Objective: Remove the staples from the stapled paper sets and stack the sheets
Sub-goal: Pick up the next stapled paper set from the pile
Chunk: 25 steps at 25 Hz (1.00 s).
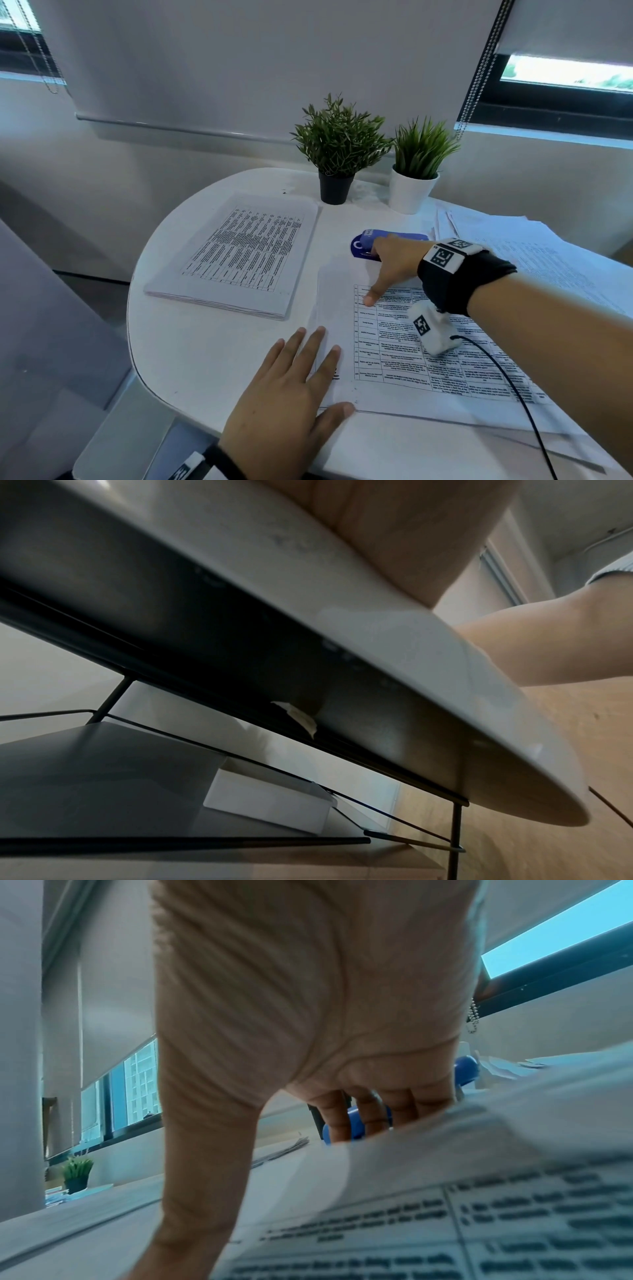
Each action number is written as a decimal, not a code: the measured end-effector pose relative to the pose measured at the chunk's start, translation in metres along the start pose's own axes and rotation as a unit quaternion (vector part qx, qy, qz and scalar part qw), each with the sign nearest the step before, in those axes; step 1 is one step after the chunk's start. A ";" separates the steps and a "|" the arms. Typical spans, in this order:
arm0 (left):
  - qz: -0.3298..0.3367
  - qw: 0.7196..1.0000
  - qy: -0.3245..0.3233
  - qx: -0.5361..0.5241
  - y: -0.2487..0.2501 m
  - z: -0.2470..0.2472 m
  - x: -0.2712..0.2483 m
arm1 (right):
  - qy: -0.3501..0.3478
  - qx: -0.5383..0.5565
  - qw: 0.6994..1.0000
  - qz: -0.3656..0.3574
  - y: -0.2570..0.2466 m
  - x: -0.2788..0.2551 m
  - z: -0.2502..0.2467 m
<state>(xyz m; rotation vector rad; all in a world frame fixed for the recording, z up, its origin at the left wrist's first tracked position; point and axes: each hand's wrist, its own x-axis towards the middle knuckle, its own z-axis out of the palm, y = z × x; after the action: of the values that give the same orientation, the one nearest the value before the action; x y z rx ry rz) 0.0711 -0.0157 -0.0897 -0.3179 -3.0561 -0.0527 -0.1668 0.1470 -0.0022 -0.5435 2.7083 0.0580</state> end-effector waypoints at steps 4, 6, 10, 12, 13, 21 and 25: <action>0.000 1.000 0.014 0.007 0.000 0.004 0.001 | 0.015 0.016 1.000 0.005 0.002 -0.004 0.002; -0.001 1.000 0.025 0.006 0.000 0.006 0.001 | 0.008 -0.002 1.000 0.000 0.001 -0.004 0.001; -0.008 0.999 0.030 -0.014 0.002 0.005 0.001 | 0.009 -0.006 1.000 -0.016 0.000 -0.002 0.001; -0.013 0.999 0.026 -0.025 0.002 0.005 0.002 | 0.001 0.031 0.999 -0.010 0.003 0.002 0.006; -0.014 0.999 0.021 -0.031 0.002 0.004 0.002 | -0.003 0.049 0.999 -0.005 0.005 0.003 0.008; -0.033 0.962 0.067 -0.262 0.000 -0.012 -0.005 | 0.094 0.187 0.974 -0.084 0.010 -0.048 -0.032; -0.146 0.737 0.230 -0.619 -0.016 -0.031 -0.004 | 0.208 0.337 0.909 -0.127 0.008 -0.110 -0.069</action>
<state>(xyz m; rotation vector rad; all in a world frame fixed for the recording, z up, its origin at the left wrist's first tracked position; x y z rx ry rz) 0.0739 -0.0337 -0.0601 0.1459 -2.0507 -1.8471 -0.1002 0.1867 0.1021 -0.7317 2.7512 -1.1335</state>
